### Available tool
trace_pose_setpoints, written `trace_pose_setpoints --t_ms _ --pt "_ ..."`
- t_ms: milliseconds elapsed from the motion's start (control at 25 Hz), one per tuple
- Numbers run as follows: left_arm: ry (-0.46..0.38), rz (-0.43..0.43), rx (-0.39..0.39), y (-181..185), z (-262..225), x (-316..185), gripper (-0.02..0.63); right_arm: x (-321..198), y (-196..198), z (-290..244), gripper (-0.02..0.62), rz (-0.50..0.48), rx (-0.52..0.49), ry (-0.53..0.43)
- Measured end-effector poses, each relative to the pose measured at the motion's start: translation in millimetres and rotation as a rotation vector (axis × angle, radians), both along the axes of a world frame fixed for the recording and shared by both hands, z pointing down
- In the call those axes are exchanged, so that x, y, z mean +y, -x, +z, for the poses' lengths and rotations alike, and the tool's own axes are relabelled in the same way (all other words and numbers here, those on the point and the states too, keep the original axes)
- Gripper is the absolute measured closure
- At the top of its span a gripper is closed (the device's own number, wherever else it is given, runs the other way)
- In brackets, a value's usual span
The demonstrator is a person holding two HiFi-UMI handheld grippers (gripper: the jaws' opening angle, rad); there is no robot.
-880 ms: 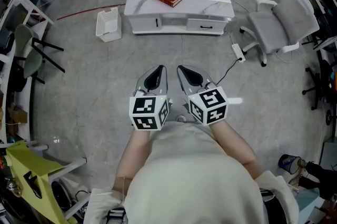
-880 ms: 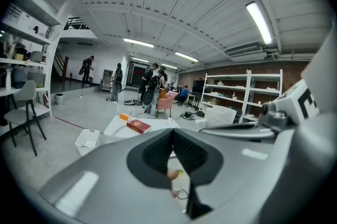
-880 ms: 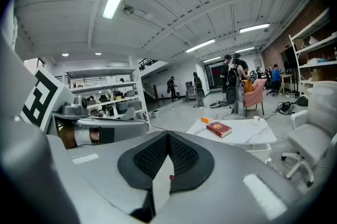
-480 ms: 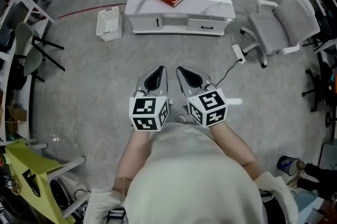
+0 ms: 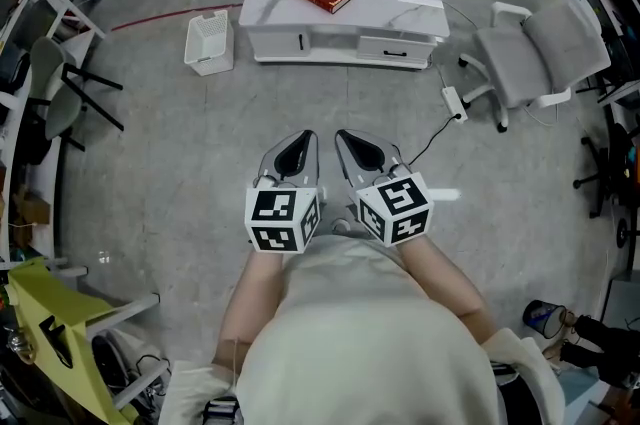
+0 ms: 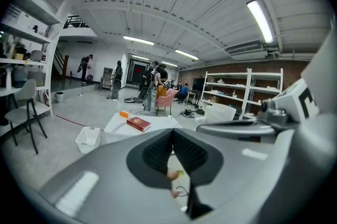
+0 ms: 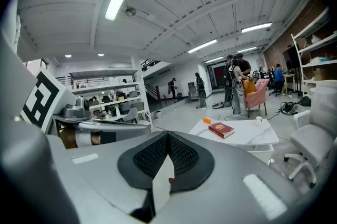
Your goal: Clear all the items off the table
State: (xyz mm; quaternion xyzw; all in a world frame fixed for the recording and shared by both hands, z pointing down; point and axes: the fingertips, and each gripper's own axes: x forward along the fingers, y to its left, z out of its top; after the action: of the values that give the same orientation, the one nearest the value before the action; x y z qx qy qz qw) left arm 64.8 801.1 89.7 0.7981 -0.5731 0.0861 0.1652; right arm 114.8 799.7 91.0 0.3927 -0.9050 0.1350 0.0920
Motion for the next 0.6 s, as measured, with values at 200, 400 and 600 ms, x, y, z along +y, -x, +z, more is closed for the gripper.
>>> trace_pose_setpoints --t_ms 200,400,600 --pt "0.01 0.0 0.014 2.4 2.4 -8.7 0.597 -12.4 -2.0 2.5 0.597 0.009 -0.018 0.025" --pt "0.005 0.009 -0.01 2.3 1.2 -23.5 0.597 -26.3 0.4 3.0 0.597 0.013 -0.015 0.023" --pt "-0.004 0.017 -0.022 4.6 -1.2 -46.0 0.597 -47.4 7.7 2.9 0.597 0.005 -0.007 0.029"
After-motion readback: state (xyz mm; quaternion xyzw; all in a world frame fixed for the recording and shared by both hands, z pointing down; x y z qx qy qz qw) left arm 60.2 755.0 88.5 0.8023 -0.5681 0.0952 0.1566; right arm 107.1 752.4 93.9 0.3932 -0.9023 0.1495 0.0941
